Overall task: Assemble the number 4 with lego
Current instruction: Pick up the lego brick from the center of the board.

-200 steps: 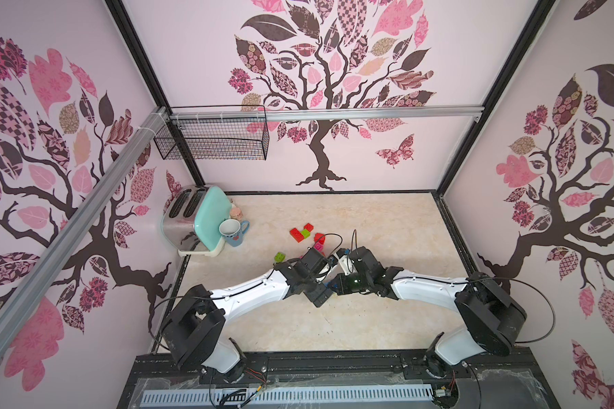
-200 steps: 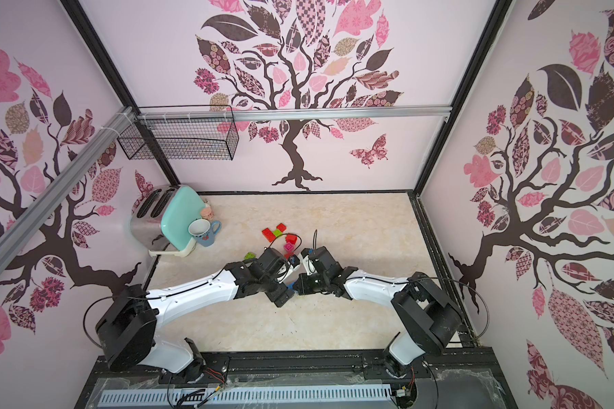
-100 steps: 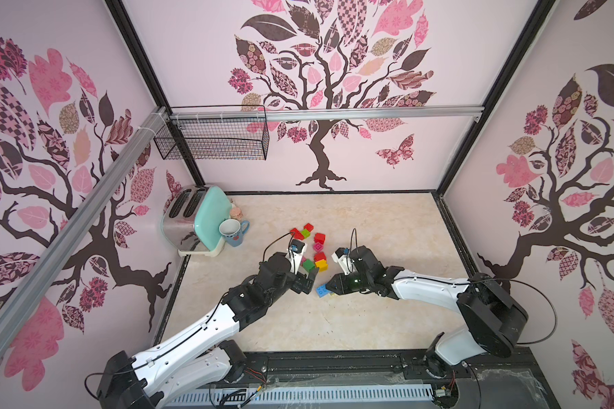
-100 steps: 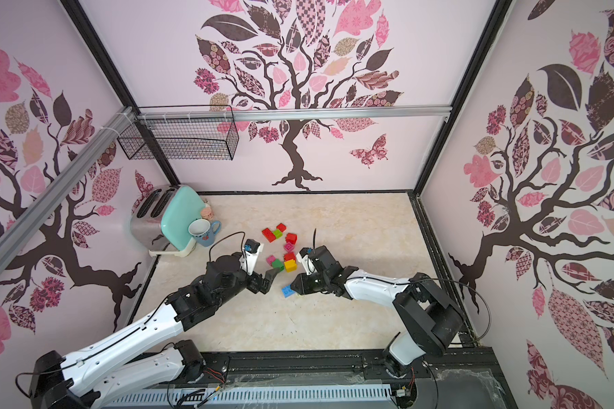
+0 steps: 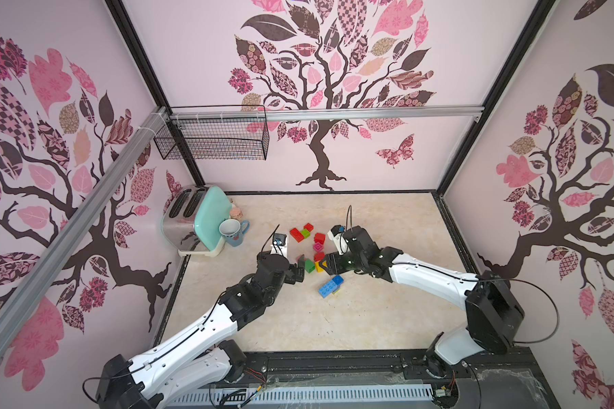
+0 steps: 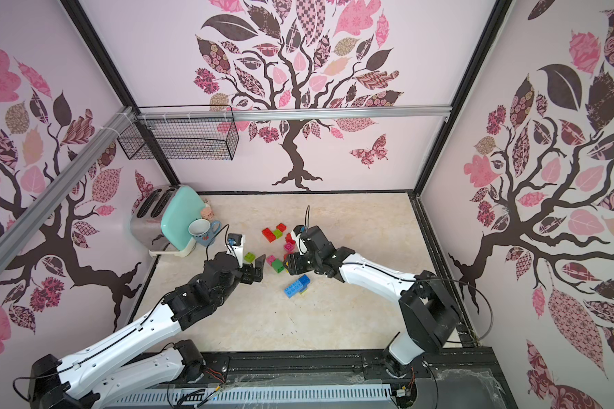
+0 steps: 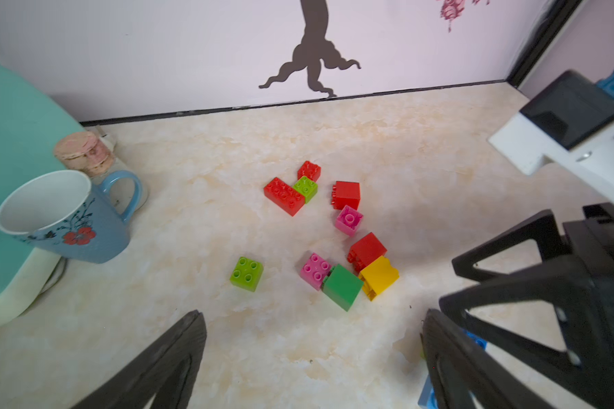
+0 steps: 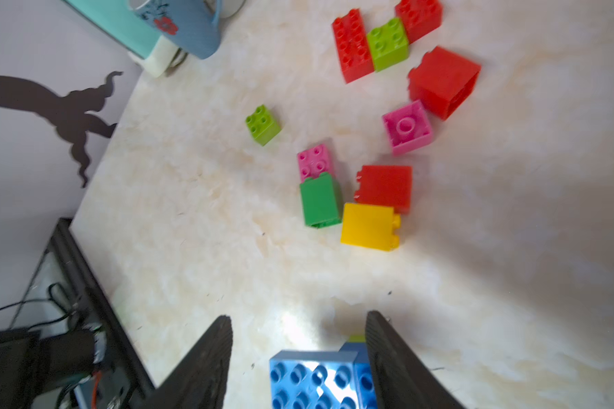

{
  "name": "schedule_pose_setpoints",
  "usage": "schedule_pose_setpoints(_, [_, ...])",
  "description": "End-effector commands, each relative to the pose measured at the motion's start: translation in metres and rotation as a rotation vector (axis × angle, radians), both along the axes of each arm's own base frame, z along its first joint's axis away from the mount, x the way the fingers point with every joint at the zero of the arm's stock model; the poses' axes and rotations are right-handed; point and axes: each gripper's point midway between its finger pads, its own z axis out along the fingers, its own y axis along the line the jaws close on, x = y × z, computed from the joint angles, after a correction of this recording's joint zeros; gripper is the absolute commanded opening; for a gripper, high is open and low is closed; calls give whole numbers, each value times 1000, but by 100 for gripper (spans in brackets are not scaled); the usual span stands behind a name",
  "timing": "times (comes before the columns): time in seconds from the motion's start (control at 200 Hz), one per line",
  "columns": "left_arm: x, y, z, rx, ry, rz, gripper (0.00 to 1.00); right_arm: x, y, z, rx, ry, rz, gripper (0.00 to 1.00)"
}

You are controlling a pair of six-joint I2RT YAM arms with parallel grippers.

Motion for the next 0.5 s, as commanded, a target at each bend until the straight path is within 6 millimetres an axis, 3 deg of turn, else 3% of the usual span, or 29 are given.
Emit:
schedule_pose_setpoints(0.0, [6,26,8,6,2,154,98,22,-17,-29,-207,3,-54,67])
schedule_pose_setpoints(0.08, [7,30,-6,0,61,172,98,29,-2,-32,-174,5,-26,68])
schedule_pose_setpoints(0.21, [6,43,-25,-24,163,277,98,24,33,-43,-128,46,147,72])
schedule_pose_setpoints(0.495, [-1,56,-62,-24,311,369,98,37,60,-66,-249,2,238,73])
